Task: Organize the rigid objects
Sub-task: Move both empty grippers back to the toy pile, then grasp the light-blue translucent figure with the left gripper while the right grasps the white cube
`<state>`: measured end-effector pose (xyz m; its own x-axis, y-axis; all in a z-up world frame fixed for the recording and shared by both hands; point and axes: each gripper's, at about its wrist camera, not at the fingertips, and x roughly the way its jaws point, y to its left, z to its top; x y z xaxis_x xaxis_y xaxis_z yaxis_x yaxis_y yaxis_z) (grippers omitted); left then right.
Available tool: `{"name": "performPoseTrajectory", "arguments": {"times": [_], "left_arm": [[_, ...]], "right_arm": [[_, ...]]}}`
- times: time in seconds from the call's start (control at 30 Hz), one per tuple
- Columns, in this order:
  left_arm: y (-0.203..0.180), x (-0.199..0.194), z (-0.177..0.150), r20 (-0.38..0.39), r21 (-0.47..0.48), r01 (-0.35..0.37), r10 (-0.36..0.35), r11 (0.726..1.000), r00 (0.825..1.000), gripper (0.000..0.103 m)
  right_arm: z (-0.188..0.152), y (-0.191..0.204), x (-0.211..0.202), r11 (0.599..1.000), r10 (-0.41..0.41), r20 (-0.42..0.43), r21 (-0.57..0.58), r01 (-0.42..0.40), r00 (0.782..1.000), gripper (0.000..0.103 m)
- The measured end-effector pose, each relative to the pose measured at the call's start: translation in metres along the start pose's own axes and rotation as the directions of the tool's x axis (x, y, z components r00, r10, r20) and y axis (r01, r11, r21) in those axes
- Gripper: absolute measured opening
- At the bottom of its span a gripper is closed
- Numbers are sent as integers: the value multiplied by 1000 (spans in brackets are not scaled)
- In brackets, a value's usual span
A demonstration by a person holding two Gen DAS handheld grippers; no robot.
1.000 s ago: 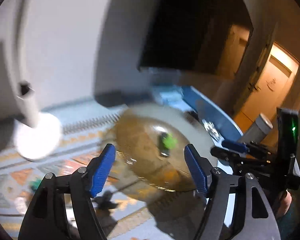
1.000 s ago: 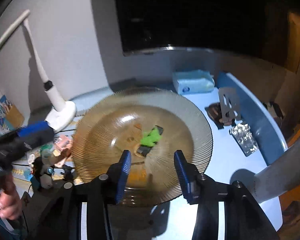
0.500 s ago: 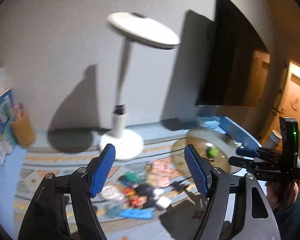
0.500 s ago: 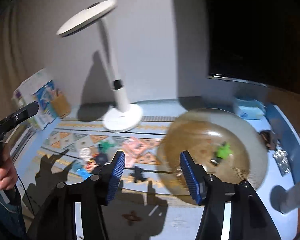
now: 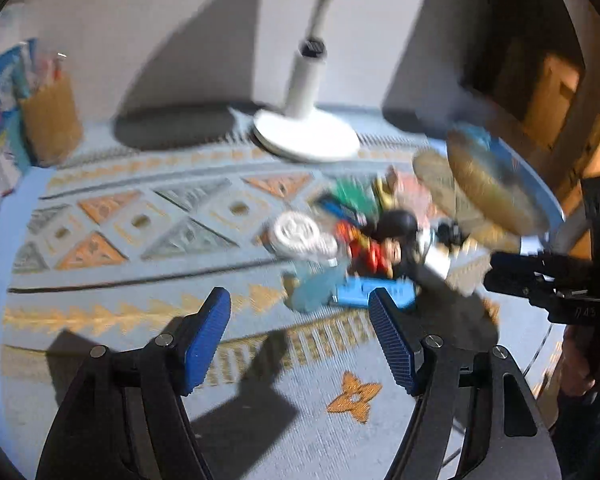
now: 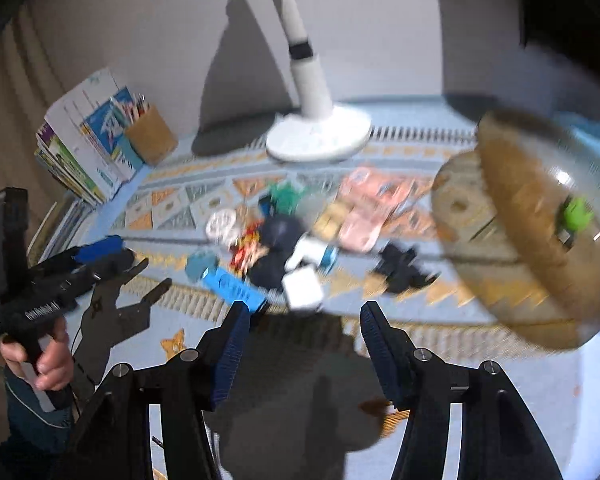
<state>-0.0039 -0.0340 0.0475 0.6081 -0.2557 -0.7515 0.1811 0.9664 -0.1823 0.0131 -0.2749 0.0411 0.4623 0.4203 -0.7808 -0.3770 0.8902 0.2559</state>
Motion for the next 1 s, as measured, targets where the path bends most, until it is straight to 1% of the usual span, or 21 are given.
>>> {"name": "performPoseTrajectory", "arguments": {"times": [0.07, 0.13, 0.2, 0.27, 0.33, 0.4, 0.5, 0.53, 0.57, 0.6, 0.63, 0.67, 0.7, 0.73, 0.77, 0.83, 0.93, 1.0], "left_arm": [[0, 17, -3, -30, -4, 18, -18, 1000, 999, 69], [3, 31, -2, -55, -23, 34, -35, 999, 998, 69], [4, 38, -1, -68, -34, 44, -46, 998, 997, 64], [3, 44, 0, -77, -36, 44, -47, 998, 996, 63], [0, 48, 2, -79, -33, 44, -47, 998, 996, 60], [-2, 48, 2, -73, -22, 39, -40, 999, 996, 53], [-1, 51, 5, -71, -18, 35, -36, 999, 997, 49], [-1, 51, 5, -69, -17, 39, -40, 999, 997, 47], [-1, 51, 5, -70, -17, 52, -53, 998, 996, 39], [0, 51, 6, -70, -21, 68, -70, 997, 995, 34], [0, 51, 6, -71, -24, 77, -78, 997, 994, 34], [-1, 51, 6, -67, -20, 72, -74, 997, 995, 33], [-1, 51, 6, -63, -18, 69, -70, 997, 996, 31], [-1, 50, 6, -57, -17, 67, -68, 998, 996, 31], [0, 50, 6, -56, -21, 71, -72, 997, 996, 30], [2, 48, 5, -47, -33, 70, -72, 997, 996, 25], [5, 37, 2, -27, -48, 55, -56, 997, 998, 25], [8, 28, -2, -17, -51, 63, -64, 997, 998, 25]], "right_arm": [[-5, 3, 13, 1000, -17, -16, -5, 17, 1000, 56], [-6, 4, 23, 998, -62, -24, -16, 62, 998, 56], [-7, 3, 32, 995, -95, -32, -22, 94, 995, 56], [-5, -1, 40, 994, -113, -40, -18, 112, 993, 56], [-2, -2, 47, 995, -103, -46, -10, 103, 994, 56], [1, -1, 52, 997, -83, -43, -5, 83, 996, 56], [7, 4, 60, 995, -94, -34, -18, 94, 995, 56], [8, 5, 62, 995, -100, -28, -23, 99, 995, 54], [8, 6, 62, 995, -100, -23, -26, 99, 995, 50], [9, 6, 63, 995, -98, -23, -28, 97, 995, 48], [10, 7, 64, 995, -96, -24, -28, 95, 995, 43], [10, 7, 65, 996, -88, -23, -27, 87, 996, 37], [11, 8, 65, 996, -82, -18, -28, 81, 997, 34], [11, 8, 66, 996, -86, -16, -33, 86, 996, 31], [10, 9, 66, 995, -90, -14, -40, 90, 996, 31], [8, 8, 65, 996, -79, -14, -41, 78, 997, 30], [3, 7, 59, 997, -69, -15, -32, 68, 998, 30], [-6, 4, 49, 998, -65, -16, -25, 65, 998, 30]]}}
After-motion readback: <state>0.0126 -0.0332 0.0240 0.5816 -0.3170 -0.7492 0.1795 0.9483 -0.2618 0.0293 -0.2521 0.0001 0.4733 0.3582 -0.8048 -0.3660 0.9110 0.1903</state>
